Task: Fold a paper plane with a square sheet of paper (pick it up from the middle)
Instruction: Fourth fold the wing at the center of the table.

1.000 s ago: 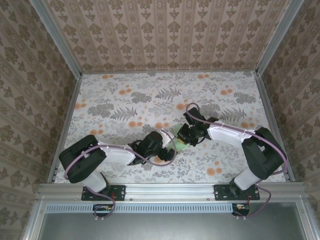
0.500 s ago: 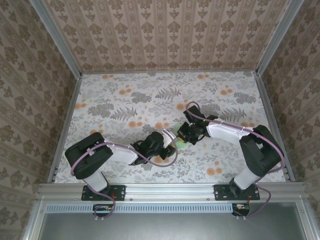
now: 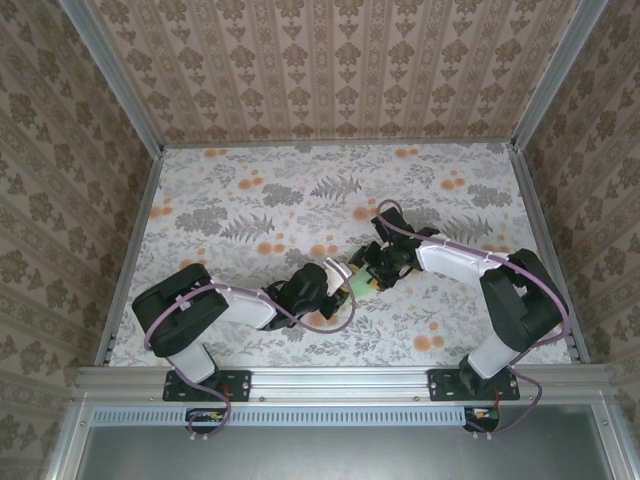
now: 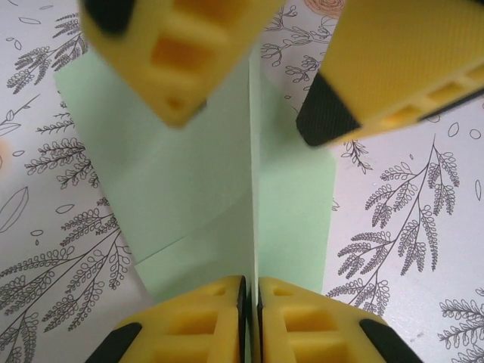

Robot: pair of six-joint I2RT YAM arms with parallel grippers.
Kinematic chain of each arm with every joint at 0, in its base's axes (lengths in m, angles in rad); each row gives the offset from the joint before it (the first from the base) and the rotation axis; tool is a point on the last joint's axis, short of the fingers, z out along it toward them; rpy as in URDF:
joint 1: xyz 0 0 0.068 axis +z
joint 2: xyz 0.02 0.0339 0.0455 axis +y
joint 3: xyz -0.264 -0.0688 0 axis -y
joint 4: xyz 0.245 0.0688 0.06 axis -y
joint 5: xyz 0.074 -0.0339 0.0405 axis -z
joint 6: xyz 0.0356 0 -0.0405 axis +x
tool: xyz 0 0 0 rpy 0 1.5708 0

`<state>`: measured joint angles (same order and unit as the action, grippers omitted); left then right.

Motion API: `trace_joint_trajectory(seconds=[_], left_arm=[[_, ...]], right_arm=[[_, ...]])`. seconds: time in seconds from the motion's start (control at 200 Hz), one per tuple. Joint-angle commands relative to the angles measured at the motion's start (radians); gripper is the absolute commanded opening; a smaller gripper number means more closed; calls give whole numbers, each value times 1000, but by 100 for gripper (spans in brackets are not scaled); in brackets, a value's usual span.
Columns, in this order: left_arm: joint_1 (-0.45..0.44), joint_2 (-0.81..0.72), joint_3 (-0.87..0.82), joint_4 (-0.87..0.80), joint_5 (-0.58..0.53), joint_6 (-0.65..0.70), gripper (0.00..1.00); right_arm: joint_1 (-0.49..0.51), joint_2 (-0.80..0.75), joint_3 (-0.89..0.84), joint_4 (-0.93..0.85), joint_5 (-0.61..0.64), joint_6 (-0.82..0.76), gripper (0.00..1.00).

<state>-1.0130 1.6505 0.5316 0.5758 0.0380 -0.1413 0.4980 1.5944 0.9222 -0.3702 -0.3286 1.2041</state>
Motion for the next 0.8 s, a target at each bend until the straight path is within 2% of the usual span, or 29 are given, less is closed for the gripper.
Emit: trace_joint_trajectory(seconds=[0.0, 0.19, 0.4, 0.64, 0.795], left_arm=[[12, -14, 15, -27, 49, -90, 12], [46, -9, 53, -87, 143, -261, 9], [76, 9, 73, -97, 211, -436, 7], [80, 46, 75, -67, 212, -525, 7], [82, 63, 79, -52, 224, -557, 7]], right_arm=[[-37, -96, 13, -58, 13, -131, 66], [-73, -229, -90, 29, 10, -343, 69], [-85, -302, -230, 178, -73, -388, 68], [-81, -211, -250, 294, -172, -371, 61], [-73, -132, -227, 303, -189, -373, 55]])
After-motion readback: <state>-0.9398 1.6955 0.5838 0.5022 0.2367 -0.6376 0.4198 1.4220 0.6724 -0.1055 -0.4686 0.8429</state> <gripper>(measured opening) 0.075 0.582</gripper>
